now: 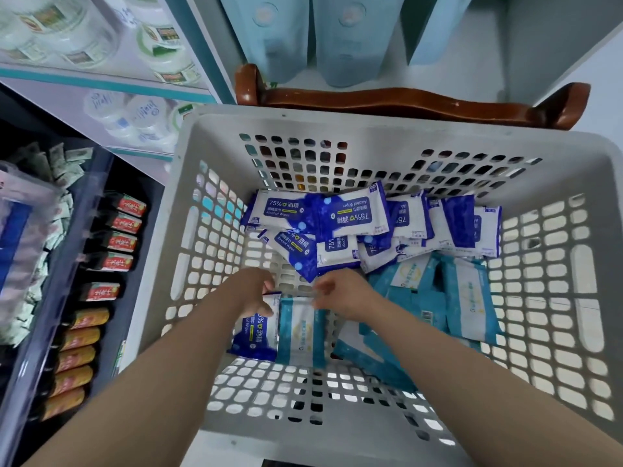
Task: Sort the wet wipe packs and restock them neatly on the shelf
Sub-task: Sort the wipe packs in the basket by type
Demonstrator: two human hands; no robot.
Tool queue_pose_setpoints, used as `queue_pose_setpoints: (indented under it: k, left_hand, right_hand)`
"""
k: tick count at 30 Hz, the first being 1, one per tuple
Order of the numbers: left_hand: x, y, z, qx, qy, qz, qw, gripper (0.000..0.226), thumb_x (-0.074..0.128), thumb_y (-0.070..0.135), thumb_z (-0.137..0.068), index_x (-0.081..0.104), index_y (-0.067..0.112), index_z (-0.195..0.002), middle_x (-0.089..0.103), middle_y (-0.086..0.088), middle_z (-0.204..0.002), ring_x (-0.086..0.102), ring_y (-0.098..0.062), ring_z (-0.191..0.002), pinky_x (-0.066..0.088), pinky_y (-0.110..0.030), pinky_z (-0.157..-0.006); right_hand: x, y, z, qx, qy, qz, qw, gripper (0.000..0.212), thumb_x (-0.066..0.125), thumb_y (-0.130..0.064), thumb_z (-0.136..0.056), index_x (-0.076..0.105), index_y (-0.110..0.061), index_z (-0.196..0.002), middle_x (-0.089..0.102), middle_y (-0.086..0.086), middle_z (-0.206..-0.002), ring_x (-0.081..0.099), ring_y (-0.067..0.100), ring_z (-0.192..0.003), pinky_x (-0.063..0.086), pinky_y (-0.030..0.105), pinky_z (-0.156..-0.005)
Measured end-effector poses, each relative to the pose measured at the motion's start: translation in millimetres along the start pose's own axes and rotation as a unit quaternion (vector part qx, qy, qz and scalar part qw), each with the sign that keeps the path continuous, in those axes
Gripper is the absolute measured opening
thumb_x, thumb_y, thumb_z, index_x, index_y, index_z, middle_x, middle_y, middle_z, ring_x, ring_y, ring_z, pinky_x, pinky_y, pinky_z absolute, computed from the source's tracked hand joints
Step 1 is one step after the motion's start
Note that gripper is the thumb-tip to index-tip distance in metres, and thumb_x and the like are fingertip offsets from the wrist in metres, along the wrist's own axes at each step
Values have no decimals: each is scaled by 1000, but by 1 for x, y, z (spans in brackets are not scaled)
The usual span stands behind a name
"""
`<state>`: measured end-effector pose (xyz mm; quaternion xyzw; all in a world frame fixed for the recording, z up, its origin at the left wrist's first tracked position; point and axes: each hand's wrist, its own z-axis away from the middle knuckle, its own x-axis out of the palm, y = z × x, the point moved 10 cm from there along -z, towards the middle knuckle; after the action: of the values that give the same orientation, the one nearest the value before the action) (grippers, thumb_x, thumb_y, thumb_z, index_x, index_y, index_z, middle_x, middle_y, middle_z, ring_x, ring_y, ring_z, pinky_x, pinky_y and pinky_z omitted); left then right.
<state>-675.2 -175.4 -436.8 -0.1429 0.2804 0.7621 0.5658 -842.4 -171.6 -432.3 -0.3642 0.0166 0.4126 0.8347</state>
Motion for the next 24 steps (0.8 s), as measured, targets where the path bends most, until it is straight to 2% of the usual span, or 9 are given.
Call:
queue_pose_setpoints:
  k: [1, 4, 9, 12, 14, 16, 20, 22, 24]
  left_hand:
    - [1, -1, -2, 4, 0, -24, 1000, 52, 84, 18, -70, 62, 14, -117, 61, -4, -119, 58, -21, -107, 45, -30, -91]
    - [3, -4, -7, 2, -8, -70, 998, 50, 83, 22, -70, 65, 15, -116, 61, -3, -120, 59, -22, -108, 43, -28, -85]
    - [10, 1, -7, 2, -47, -103, 994, 47, 79, 22, -76, 64, 13, -119, 62, -4, -121, 58, -23, -111, 46, -29, -92]
    - [11, 2, -3, 3, -66, -98, 993, 40, 77, 22, -78, 65, 9, -114, 64, -7, -114, 60, -25, -105, 47, -30, -85]
    - [6, 4, 0, 9, -61, -81, 995, 24, 77, 20, -77, 66, 9, -95, 65, -7, -97, 61, -23, -88, 44, -27, -69]
    - [-4, 4, 3, 8, -42, -54, 998, 18, 76, 20, -76, 61, 14, -83, 61, -4, -84, 57, -20, -76, 38, -26, -59]
    - [-41, 12, 12, 13, 23, 28, 999, 17, 71, 27, -83, 58, 18, -91, 62, -4, -88, 55, -15, -70, 38, -25, -56]
    - [-64, 21, 20, 19, 64, 76, 995, 20, 63, 27, -90, 58, 14, -105, 62, -6, -97, 56, -19, -78, 40, -26, -63]
    - [-86, 28, 26, 16, 98, 163, 982, 15, 56, 25, -95, 56, 15, -107, 64, -5, -94, 59, -20, -77, 46, -24, -62]
  right_hand:
    - [11, 0, -4, -7, -13, 35, 999, 12, 72, -20, -81, 68, -15, -91, 66, 6, -99, 61, 20, -95, 49, 30, -86]
    - [24, -1, -13, -22, -17, 102, 994, 30, 73, -20, -80, 67, -11, -107, 65, 8, -111, 59, 23, -103, 49, 33, -91]
    - [36, -4, -13, -32, -52, 221, 973, 39, 69, -26, -84, 62, -7, -118, 58, 8, -119, 55, 25, -111, 49, 36, -92]
    - [38, -1, -11, -27, -56, 193, 979, 34, 69, -22, -84, 64, -7, -114, 59, 9, -120, 57, 24, -108, 50, 33, -90]
    - [34, -3, -11, -23, -59, 174, 983, 28, 70, -20, -84, 65, -9, -108, 60, 5, -114, 57, 22, -103, 46, 28, -83]
    - [23, -6, -8, -22, -54, 136, 989, 22, 72, -17, -83, 66, -9, -103, 58, 1, -100, 55, 18, -94, 43, 26, -77]
    - [-19, -7, 3, -13, -11, 47, 999, 15, 73, -11, -80, 59, -16, -82, 57, -4, -82, 56, 16, -82, 50, 32, -74]
    - [-46, -6, 13, -7, 10, 12, 1000, 18, 71, -9, -82, 55, -16, -78, 57, -2, -80, 58, 19, -80, 55, 38, -76]
    - [-74, -2, 24, 8, 28, -47, 998, 19, 69, -7, -84, 54, -16, -78, 60, 5, -85, 62, 23, -84, 59, 41, -76]
